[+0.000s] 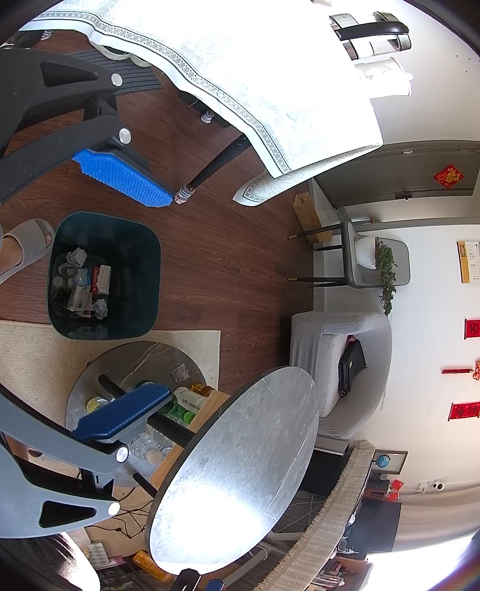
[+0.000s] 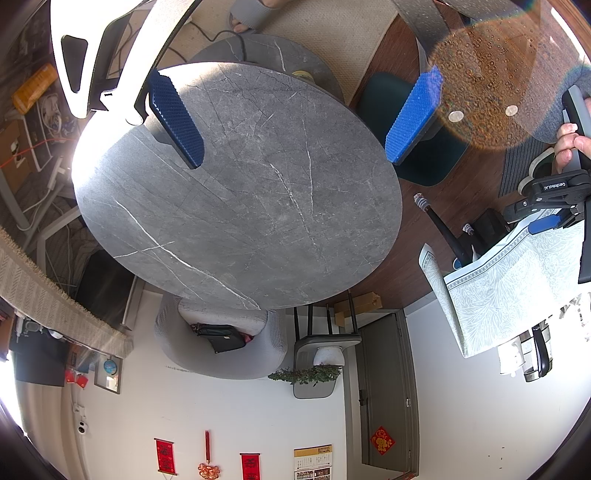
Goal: Collect trash
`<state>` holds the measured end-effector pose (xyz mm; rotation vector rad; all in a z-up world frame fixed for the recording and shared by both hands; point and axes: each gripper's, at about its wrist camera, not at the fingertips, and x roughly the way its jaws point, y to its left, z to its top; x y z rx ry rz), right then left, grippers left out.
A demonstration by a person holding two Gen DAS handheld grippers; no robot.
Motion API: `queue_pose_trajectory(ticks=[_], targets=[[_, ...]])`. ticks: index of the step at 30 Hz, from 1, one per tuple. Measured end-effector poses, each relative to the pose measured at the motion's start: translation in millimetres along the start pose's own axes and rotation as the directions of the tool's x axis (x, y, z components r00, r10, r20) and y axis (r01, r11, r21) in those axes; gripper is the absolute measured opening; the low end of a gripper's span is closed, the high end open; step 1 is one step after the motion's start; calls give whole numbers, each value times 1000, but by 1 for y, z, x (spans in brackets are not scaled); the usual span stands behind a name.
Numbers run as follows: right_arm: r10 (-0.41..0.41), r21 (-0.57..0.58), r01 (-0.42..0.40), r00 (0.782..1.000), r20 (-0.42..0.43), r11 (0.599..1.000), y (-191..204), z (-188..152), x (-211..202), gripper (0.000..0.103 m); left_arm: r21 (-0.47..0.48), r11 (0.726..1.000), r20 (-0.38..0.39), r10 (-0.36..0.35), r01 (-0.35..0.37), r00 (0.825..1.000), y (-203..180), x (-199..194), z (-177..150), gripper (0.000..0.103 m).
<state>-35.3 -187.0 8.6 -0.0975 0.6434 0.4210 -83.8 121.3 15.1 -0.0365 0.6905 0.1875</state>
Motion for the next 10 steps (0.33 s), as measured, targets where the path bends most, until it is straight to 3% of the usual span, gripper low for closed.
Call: queue_pose_trajectory(ticks=[10], targets=[[0,-2,0,1000,0,1000,0,-1,0,99,4,1000,-8,-7,7,1000,-4,1,-4,99]])
